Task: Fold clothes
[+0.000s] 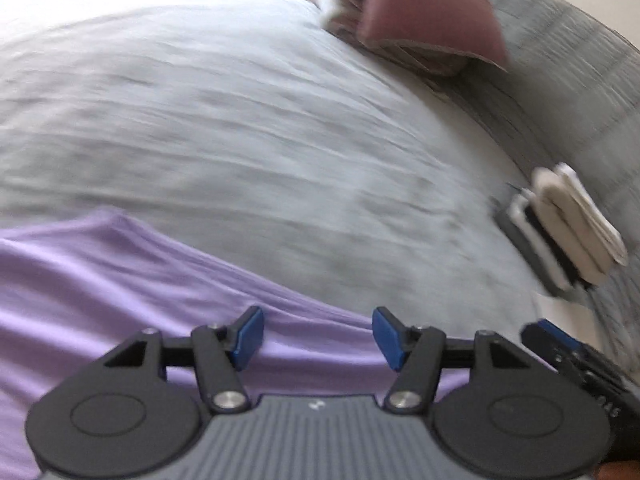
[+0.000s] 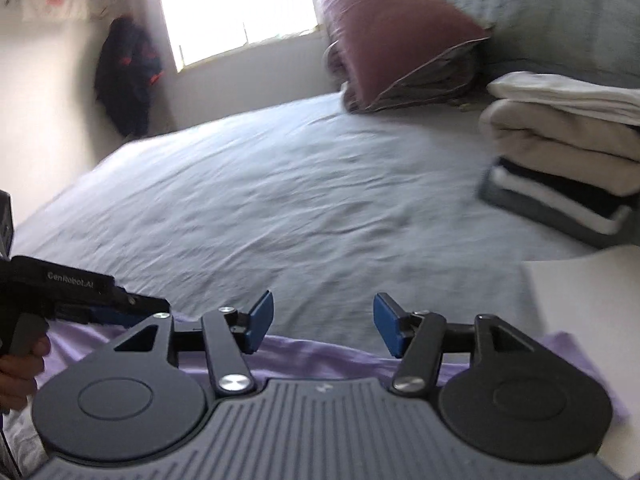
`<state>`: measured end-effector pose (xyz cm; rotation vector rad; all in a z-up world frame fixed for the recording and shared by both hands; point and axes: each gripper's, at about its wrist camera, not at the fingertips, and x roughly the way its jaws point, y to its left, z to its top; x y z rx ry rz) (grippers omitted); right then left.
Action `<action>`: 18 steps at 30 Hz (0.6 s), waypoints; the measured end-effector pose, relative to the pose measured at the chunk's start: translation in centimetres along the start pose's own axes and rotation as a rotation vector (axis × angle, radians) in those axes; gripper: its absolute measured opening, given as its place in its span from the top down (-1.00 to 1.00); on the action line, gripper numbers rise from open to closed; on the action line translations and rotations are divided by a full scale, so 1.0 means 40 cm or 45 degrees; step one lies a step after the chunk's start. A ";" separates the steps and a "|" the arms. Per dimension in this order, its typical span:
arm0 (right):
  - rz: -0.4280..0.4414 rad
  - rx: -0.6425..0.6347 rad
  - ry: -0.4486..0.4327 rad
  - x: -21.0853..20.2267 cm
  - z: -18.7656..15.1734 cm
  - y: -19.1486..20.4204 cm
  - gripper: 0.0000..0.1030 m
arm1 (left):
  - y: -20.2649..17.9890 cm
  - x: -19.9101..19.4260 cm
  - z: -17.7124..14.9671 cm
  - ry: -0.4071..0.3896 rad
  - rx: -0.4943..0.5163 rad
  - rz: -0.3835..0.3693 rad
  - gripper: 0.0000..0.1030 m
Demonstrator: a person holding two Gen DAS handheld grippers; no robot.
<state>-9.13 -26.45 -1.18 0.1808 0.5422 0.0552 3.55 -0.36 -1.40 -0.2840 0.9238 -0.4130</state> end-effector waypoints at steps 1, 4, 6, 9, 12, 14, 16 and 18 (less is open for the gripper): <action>0.013 -0.021 0.014 0.016 0.002 0.018 -0.16 | 0.026 -0.012 0.003 -0.024 -0.011 0.030 -0.24; 0.097 -0.095 0.035 0.059 0.004 0.071 -0.16 | 0.102 -0.047 0.012 -0.099 -0.041 0.126 -0.24; 0.207 -0.130 0.061 0.079 0.003 0.098 -0.16 | 0.138 -0.068 0.013 -0.141 -0.049 0.159 -0.21; 0.361 -0.170 0.106 0.106 0.001 0.135 -0.08 | 0.164 -0.094 0.009 -0.181 -0.006 0.181 -0.18; 0.486 -0.178 0.164 0.132 -0.001 0.168 0.08 | 0.180 -0.115 -0.010 -0.207 0.042 0.159 -0.18; 0.539 -0.183 0.201 0.153 0.008 0.195 0.12 | 0.192 -0.121 -0.025 -0.206 0.065 0.125 -0.17; 0.580 -0.210 0.230 0.173 0.024 0.232 0.18 | 0.205 -0.128 -0.041 -0.206 0.096 0.094 -0.16; 0.621 -0.242 0.254 0.195 0.042 0.272 0.18 | 0.218 -0.143 -0.061 -0.218 0.134 0.080 -0.16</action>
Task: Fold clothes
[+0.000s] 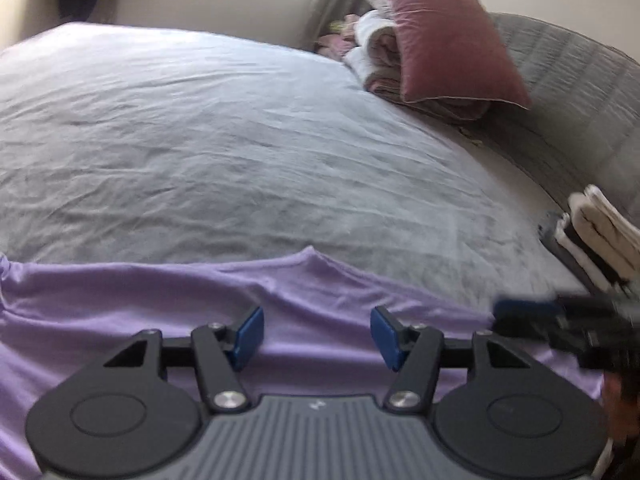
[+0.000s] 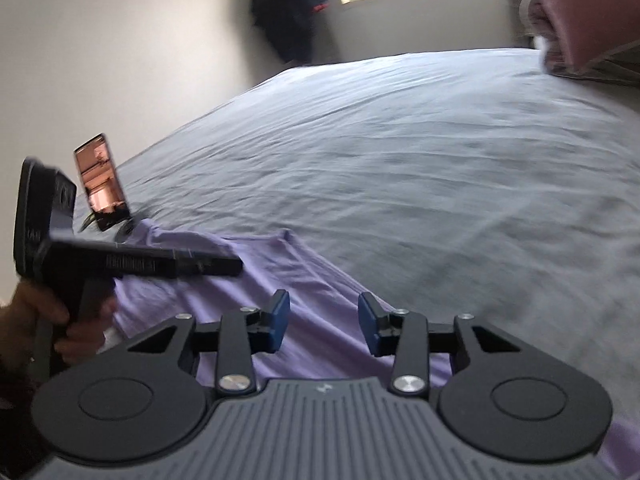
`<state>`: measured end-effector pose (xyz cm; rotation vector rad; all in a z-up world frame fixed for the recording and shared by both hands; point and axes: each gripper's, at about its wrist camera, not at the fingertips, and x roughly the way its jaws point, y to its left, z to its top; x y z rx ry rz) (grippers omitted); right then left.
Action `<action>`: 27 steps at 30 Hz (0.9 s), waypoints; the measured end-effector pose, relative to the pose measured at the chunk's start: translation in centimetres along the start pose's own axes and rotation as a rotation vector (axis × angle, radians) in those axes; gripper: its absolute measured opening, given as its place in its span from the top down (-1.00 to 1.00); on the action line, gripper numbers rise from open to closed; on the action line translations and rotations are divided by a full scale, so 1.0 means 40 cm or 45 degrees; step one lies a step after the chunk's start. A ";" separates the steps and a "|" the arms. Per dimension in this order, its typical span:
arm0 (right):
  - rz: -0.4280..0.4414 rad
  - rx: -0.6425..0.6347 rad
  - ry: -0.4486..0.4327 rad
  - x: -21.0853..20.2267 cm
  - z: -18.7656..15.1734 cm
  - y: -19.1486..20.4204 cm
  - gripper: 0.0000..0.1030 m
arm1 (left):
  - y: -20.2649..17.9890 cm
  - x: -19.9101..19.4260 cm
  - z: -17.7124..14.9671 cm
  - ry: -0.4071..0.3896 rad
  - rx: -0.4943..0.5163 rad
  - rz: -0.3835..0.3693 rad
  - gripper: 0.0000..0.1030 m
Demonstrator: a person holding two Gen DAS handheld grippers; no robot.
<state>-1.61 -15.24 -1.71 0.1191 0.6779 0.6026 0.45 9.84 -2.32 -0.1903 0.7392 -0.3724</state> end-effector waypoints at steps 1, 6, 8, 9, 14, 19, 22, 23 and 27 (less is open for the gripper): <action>0.017 -0.011 0.013 0.020 0.015 0.010 0.18 | 0.006 -0.007 -0.008 -0.004 0.008 -0.009 -0.16; 0.057 -0.062 0.067 0.127 0.072 0.037 0.18 | 0.049 -0.055 -0.037 -0.011 -0.005 -0.052 -0.16; 0.070 -0.060 0.090 0.160 0.084 0.037 0.18 | 0.056 -0.073 -0.043 -0.001 -0.001 -0.044 -0.16; 0.076 -0.054 0.099 0.175 0.089 0.036 0.18 | 0.059 -0.083 -0.048 0.004 0.004 -0.038 -0.16; 0.085 -0.040 0.169 0.241 0.109 0.040 0.43 | 0.086 -0.117 -0.068 0.015 -0.022 -0.038 -0.15; 0.071 -0.050 0.223 0.292 0.123 0.049 0.49 | 0.101 -0.125 -0.074 0.041 -0.037 -0.040 -0.15; 0.082 -0.055 0.246 0.309 0.128 0.051 0.49 | 0.110 -0.125 -0.072 0.054 -0.059 -0.042 -0.15; 0.089 -0.055 0.250 0.313 0.129 0.051 0.49 | 0.112 -0.126 -0.069 0.058 -0.074 -0.044 -0.15; 0.070 -0.041 0.227 0.314 0.138 0.058 0.92 | 0.119 -0.121 -0.062 0.087 -0.107 -0.057 -0.15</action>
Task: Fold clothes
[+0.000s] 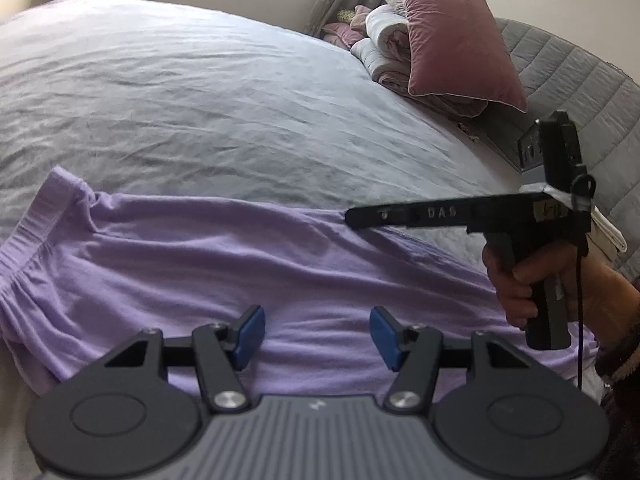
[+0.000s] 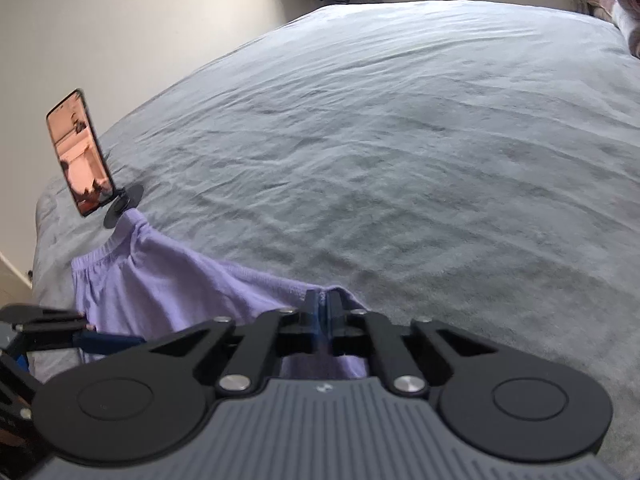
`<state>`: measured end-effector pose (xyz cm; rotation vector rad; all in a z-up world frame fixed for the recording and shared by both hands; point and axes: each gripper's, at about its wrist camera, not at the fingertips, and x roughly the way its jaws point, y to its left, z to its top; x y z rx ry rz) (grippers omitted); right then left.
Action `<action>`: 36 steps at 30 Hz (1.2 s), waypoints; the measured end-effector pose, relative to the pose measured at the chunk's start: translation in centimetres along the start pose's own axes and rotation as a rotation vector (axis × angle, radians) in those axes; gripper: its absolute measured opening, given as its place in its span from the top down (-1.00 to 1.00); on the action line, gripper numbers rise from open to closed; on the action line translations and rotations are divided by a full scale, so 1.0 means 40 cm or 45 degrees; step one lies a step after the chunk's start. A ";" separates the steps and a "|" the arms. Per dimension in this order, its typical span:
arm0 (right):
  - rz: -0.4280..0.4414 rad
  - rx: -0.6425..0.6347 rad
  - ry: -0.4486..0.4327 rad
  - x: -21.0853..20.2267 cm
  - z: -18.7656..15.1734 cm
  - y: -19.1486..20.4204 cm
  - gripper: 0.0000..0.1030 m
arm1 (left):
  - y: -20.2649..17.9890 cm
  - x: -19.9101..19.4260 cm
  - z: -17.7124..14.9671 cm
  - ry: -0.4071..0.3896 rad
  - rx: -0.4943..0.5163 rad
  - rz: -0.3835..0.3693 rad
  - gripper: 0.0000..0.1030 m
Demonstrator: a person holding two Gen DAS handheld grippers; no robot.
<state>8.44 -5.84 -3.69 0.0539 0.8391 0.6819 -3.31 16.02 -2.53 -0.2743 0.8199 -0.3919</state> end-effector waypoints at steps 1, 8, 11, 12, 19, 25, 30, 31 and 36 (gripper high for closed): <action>-0.025 0.004 -0.024 -0.004 0.008 0.001 0.92 | -0.002 0.002 0.002 0.013 0.007 0.001 -0.16; -0.155 0.036 -0.066 0.007 0.030 0.002 0.98 | -0.004 -0.008 0.007 0.081 0.057 -0.008 -0.18; -0.166 0.048 -0.050 0.012 0.020 0.001 0.79 | 0.018 -0.038 0.015 0.039 0.019 -0.011 -0.18; -0.163 0.065 -0.061 0.004 0.018 -0.001 0.69 | 0.028 -0.052 0.019 0.008 0.003 -0.004 -0.17; -0.121 0.065 -0.091 -0.011 0.013 0.004 0.03 | 0.130 -0.123 0.060 -0.233 -0.158 0.120 0.13; -0.182 -0.074 -0.050 0.047 0.002 0.055 0.86 | 0.207 -0.075 0.073 -0.205 -0.307 0.255 0.23; -0.264 -0.063 -0.116 0.042 0.037 0.048 0.89 | 0.235 -0.059 0.068 -0.185 -0.357 0.298 0.35; -0.273 -0.066 -0.100 0.051 0.038 0.044 0.89 | 0.234 -0.059 0.068 -0.183 -0.357 0.302 0.35; -0.318 -0.121 -0.088 0.077 0.018 0.054 0.80 | 0.201 -0.053 0.068 -0.175 -0.267 0.361 0.25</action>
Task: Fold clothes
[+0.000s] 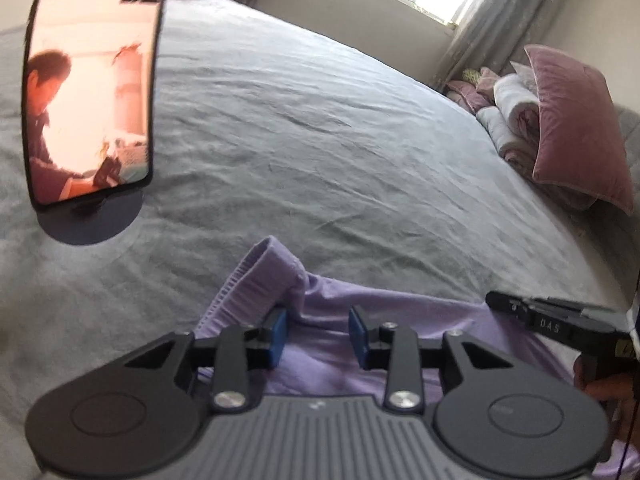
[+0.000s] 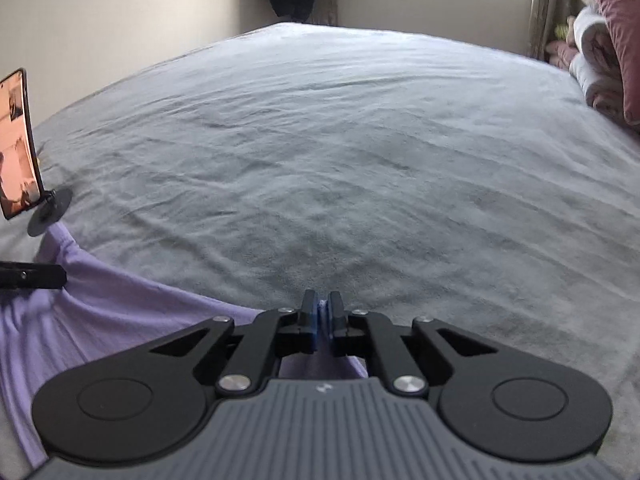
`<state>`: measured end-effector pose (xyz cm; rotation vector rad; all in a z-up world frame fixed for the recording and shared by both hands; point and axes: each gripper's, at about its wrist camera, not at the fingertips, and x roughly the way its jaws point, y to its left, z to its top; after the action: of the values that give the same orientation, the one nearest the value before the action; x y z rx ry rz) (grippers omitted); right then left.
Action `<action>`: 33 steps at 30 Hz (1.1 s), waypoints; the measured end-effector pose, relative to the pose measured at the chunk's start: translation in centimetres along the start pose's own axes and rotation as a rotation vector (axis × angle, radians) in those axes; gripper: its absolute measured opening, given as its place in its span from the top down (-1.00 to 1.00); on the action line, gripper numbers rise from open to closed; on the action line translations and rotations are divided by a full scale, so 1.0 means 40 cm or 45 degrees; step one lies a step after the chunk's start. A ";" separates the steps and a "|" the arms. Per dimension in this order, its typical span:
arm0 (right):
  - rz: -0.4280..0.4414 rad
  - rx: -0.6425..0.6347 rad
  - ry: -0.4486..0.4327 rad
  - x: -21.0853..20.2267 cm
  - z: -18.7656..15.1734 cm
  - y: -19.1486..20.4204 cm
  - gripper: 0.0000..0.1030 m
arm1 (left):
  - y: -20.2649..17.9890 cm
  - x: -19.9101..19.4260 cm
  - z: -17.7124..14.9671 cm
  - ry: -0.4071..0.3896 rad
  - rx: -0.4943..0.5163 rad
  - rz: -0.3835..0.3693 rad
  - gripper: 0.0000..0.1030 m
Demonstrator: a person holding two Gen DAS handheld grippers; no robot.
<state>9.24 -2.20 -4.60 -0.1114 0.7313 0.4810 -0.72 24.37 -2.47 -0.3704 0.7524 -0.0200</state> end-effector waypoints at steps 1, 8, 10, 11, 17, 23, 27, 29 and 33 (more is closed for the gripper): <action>-0.003 0.007 -0.002 -0.005 -0.001 0.002 0.76 | -0.009 -0.001 -0.002 -0.007 0.025 0.010 0.22; -0.057 0.051 -0.030 -0.073 -0.004 -0.004 -0.05 | -0.063 -0.007 -0.004 -0.036 0.114 0.003 -0.11; -0.080 0.072 -0.027 -0.102 -0.011 -0.022 -0.12 | -0.083 -0.009 -0.006 -0.042 0.134 -0.012 -0.17; -0.092 0.087 -0.026 -0.118 -0.016 -0.033 -0.17 | -0.093 -0.009 -0.008 -0.044 0.144 -0.019 -0.18; -0.165 0.229 -0.062 -0.242 -0.071 -0.138 -0.28 | -0.168 -0.011 -0.023 -0.070 0.227 -0.031 -0.19; -0.278 0.365 -0.121 -0.379 -0.154 -0.266 -0.29 | -0.272 0.014 -0.040 -0.096 0.338 -0.049 -0.19; -0.335 0.471 -0.165 -0.472 -0.230 -0.348 -0.29 | -0.348 0.037 -0.063 -0.063 0.398 -0.095 -0.19; -0.363 0.499 -0.169 -0.510 -0.266 -0.380 -0.29 | -0.386 0.046 -0.078 -0.055 0.443 -0.113 -0.19; -0.429 0.523 -0.171 -0.585 -0.329 -0.433 -0.29 | -0.450 0.060 -0.107 -0.040 0.520 -0.152 -0.19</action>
<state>-5.88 -29.95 0.00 0.1793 0.6498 0.0113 0.21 5.82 -0.88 -0.0256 0.6752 -0.2755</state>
